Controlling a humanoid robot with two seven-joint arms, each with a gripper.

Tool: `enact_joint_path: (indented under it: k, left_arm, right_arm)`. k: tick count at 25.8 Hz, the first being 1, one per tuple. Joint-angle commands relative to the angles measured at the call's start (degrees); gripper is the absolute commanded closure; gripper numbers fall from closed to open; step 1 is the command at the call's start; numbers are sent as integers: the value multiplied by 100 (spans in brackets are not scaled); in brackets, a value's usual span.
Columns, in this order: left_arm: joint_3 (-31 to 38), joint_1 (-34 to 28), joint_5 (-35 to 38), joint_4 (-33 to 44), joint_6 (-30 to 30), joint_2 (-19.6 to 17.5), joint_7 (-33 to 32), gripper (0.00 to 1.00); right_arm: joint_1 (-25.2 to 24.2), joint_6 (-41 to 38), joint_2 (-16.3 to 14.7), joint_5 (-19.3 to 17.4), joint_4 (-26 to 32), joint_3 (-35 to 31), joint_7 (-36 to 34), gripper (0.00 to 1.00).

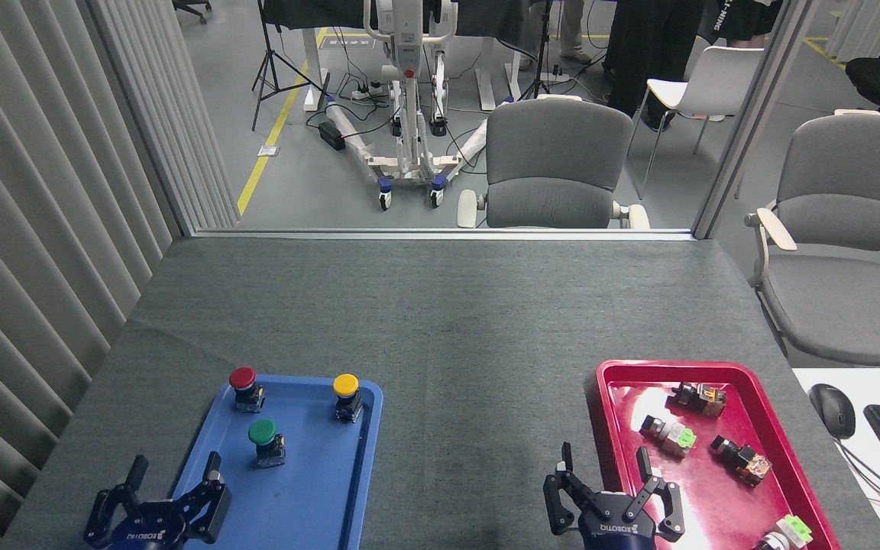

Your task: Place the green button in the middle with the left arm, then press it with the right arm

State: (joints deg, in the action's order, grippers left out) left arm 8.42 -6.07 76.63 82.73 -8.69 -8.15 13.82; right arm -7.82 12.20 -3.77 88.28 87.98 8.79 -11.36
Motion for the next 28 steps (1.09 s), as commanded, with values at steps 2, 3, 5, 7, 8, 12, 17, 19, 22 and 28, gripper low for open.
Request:
enact_joint_path:
  k: [2,3,5,7,8,12,17,19,22,28]
  left_arm:
    - [230,-44,1,85,26,16,-46,0]
    - [362,-61,-8,252,26,33,-81,0]
    - [502,-167,-87,551,34,60,-81,0]
    - [494,-211,-122,595,-27,77,-55,0]
    - [494,-211,-122,569,-36,95,-63,0]
    - [485,-351,-87,613,-45,68,-90,0]
    - [476,-369,-43,613,-45,33,-90,0]
    - [476,-378,-43,595,-133,-2,-81,0]
    - [485,-307,-52,569,-449,33,-90,0]
    - [485,-325,-61,534,-475,16,-90,0]
  right_arm:
    - [0,2,8,-3,0,0,3,1]
    - [0,2,8,5,0,0,3,1]
    - [0,2,8,5,0,0,3,1]
    - [0,10,8,5,0,0,3,1]
    - [0,10,8,5,0,0,3,1]
    - [0,10,-1,-3,0,0,3,1]
    - [0,10,-1,5,0,0,3,1]
    - [0,10,8,5,0,0,3,1]
    - [0,10,-1,5,0,-9,3,1]
    - [0,10,-1,5,0,0,3,1]
